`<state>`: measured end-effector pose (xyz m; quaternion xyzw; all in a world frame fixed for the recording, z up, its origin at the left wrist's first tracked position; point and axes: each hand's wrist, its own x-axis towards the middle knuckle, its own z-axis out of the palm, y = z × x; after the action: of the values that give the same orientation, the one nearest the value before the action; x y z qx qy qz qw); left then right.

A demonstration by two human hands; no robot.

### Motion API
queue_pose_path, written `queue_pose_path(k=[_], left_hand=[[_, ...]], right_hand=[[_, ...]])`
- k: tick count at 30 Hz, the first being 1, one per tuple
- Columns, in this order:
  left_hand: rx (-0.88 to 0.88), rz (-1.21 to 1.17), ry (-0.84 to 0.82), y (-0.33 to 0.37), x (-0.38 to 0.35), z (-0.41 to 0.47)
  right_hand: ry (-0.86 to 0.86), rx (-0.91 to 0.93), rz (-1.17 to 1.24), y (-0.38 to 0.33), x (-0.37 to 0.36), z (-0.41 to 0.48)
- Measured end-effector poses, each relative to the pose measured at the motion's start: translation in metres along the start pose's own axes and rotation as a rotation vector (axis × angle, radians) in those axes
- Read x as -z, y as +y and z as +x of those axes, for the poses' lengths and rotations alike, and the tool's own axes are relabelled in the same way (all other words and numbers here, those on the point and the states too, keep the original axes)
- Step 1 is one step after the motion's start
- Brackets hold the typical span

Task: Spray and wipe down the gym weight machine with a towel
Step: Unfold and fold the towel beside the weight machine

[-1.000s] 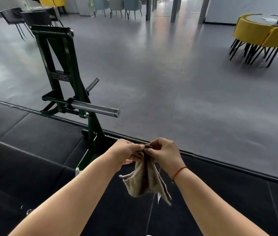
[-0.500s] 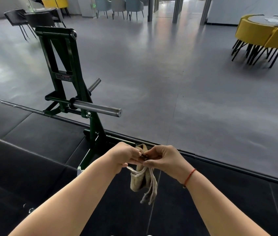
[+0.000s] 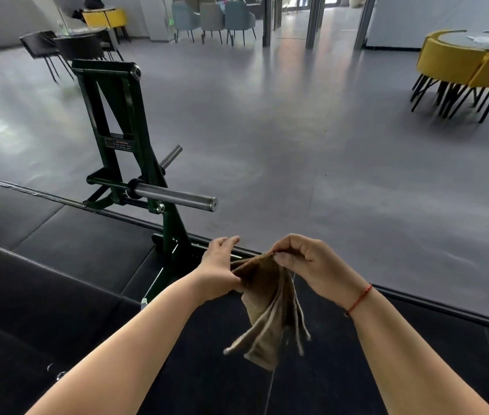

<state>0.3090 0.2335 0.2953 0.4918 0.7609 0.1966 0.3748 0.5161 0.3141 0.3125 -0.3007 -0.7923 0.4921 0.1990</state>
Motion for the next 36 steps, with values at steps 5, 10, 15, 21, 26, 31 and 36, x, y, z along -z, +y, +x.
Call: queue_pose_path(k=[5, 10, 15, 21, 26, 31, 36], left_hand=[[-0.086, -0.380, -0.024, -0.013, 0.004, 0.003], [-0.177, -0.631, 0.000, -0.003, 0.021, 0.003], [-0.341, -0.496, 0.064, 0.023, 0.025, -0.001], [-0.472, -0.176, -0.041, 0.057, 0.031, -0.005], [-0.489, -0.090, -0.118, 0.057, 0.030, -0.002], [-0.384, -0.210, -0.151, 0.035, 0.032, -0.004], [-0.157, -0.397, 0.048, 0.000, 0.015, -0.002]], right_hand=[[0.035, -0.010, 0.003, 0.005, 0.023, -0.006], [0.175, -0.066, 0.131, 0.021, 0.039, -0.016], [0.248, -0.153, 0.286, 0.021, 0.049, -0.023], [-0.012, -0.275, 0.051, -0.001, 0.054, -0.013], [-0.298, -0.233, -0.450, -0.026, 0.033, 0.003], [-0.367, -0.220, -0.443, -0.030, 0.009, 0.009], [-0.373, -0.332, -0.439, -0.029, -0.005, 0.017]])
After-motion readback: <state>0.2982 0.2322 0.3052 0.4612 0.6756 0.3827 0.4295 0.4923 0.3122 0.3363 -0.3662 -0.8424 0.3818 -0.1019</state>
